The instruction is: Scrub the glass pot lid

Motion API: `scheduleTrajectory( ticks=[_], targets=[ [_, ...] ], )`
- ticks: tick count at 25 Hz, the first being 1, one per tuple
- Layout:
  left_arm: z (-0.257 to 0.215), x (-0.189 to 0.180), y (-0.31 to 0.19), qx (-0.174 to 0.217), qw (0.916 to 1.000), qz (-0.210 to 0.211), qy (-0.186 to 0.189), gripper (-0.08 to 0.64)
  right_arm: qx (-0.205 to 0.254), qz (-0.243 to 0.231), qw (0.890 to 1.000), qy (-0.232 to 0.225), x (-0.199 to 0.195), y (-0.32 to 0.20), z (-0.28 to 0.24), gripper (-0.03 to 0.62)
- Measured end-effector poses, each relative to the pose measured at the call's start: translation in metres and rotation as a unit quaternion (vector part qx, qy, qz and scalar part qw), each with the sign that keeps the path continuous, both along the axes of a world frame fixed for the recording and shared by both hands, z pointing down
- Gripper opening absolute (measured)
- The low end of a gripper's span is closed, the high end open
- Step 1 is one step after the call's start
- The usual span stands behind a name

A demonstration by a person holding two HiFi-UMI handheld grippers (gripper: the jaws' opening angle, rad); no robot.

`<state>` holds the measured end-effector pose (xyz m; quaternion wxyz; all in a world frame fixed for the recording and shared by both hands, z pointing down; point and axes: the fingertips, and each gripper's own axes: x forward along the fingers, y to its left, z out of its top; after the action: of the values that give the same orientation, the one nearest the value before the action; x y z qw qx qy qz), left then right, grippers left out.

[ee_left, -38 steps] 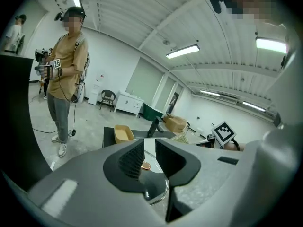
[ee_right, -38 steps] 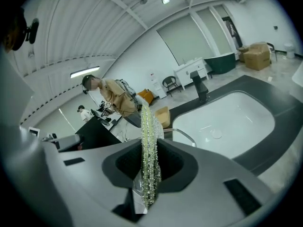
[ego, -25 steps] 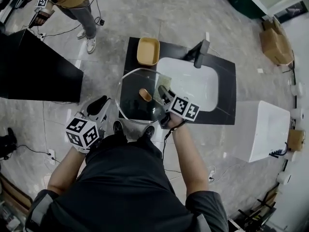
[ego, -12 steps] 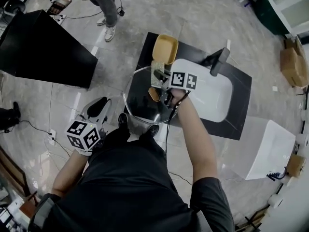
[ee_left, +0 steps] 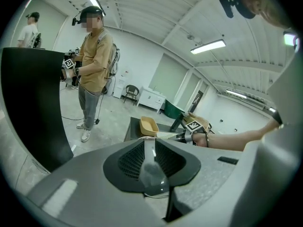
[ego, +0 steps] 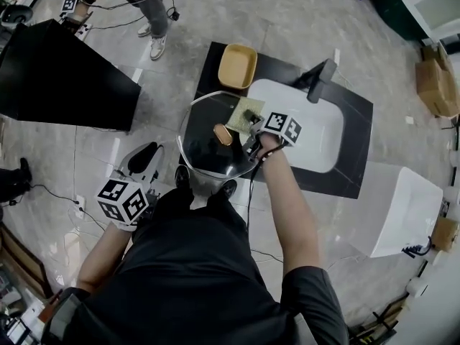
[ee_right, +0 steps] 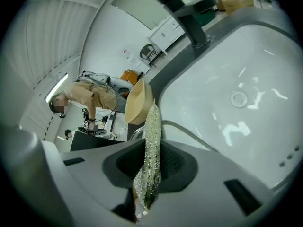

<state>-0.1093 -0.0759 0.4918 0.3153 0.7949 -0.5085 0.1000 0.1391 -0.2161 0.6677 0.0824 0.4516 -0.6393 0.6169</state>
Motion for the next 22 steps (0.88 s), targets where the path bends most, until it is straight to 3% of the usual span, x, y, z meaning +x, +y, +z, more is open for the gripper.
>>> scheduleTrajectory(
  ticks=[6,13,19,22],
  targets=[
    [-0.002,0.040,-0.013,0.006,0.9983,0.057,0.005,0.074,-0.004,0.055,0.998,-0.004,0.048,0.031,0.004,0.066],
    [0.000,0.076,-0.012,0.008,0.9940,0.109,0.007,0.074,0.001,0.076,0.997,0.026,0.094,0.071,0.006,0.066],
    [-0.005,0.077,-0.008,0.007,0.9943,0.104,0.021,0.074,0.030,0.110,0.993,0.001,0.113,0.060,-0.020,0.066],
    [-0.006,0.061,-0.004,0.008,0.9964,0.082,0.021,0.074,0.063,0.076,0.995,-0.007,0.081,0.025,-0.046,0.065]
  ],
)
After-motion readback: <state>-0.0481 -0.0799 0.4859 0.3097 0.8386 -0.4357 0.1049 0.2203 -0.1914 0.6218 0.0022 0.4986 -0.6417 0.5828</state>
